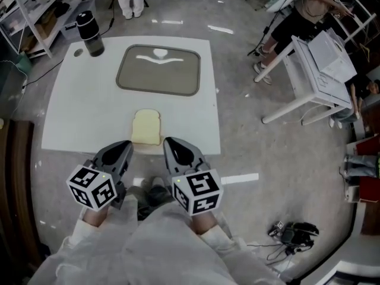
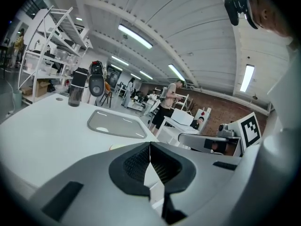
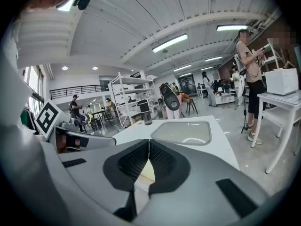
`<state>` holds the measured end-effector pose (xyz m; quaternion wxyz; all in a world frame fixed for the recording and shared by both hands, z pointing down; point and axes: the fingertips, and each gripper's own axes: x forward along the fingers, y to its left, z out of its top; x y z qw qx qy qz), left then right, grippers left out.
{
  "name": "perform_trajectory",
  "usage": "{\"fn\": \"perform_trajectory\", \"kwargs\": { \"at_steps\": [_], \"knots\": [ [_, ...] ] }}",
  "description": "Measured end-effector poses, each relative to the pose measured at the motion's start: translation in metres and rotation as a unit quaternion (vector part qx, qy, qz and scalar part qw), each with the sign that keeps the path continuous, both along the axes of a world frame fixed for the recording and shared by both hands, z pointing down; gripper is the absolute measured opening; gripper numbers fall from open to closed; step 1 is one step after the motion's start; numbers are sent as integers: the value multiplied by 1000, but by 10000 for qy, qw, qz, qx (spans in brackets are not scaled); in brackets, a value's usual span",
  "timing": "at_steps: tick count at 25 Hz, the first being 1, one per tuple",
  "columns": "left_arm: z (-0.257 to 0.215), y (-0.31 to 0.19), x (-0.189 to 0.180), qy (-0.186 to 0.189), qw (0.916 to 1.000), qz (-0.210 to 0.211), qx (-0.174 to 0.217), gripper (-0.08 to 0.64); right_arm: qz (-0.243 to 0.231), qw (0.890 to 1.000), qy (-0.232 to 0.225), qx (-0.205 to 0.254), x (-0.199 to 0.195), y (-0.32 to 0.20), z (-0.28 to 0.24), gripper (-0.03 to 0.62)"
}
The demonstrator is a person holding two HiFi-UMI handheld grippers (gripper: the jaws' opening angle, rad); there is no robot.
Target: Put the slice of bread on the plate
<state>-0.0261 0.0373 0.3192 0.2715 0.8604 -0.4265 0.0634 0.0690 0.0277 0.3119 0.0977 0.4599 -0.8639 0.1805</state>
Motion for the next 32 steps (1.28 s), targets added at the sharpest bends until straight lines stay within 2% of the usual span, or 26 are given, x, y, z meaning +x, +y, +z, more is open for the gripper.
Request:
{"fn": "perform_trajectory", "kwargs": {
  "at_steps": [9, 19, 26, 32],
  "knots": [
    [16, -7, -9, 15, 9996, -107, -267, 9, 8, 9996, -14, -298, -1, -3, 20, 14],
    [32, -22, -26, -58, 9986, -28, -521, 9, 182, 9984, 36, -531, -6, -15, 32, 15],
    [46, -35, -38, -56, 9971, 16, -758, 9, 199, 9958, 89, -891, -16, -20, 53, 15],
    [71, -39, -39, -32, 9939, 13, -1105, 9, 165, 9936, -46, -1116, -25, -26, 67, 15]
  ]
}}
